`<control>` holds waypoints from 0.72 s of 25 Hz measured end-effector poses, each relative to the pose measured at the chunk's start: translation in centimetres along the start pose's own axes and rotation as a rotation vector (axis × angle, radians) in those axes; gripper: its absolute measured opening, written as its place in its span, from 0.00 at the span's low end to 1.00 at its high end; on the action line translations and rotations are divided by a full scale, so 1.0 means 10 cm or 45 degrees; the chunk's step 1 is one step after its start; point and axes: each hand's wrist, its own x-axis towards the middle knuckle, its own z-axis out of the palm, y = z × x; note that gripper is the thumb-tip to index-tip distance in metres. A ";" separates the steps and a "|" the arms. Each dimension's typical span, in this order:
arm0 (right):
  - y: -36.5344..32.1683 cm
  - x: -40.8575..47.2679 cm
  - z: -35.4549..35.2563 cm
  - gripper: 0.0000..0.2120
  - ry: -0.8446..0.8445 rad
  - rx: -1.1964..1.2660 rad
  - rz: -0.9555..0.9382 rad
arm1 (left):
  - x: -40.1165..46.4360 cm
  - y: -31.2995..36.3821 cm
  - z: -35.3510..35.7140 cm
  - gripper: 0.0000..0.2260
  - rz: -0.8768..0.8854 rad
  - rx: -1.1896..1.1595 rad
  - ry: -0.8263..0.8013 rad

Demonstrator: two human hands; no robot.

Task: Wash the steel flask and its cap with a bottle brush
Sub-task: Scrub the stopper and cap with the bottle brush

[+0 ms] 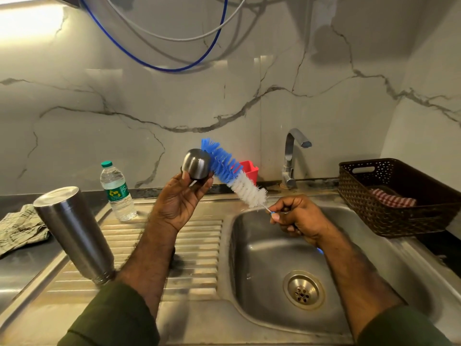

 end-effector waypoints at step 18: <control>0.03 0.02 0.18 0.08 0.479 -0.771 -0.466 | 0.22 -0.07 0.19 0.13 0.148 0.248 0.790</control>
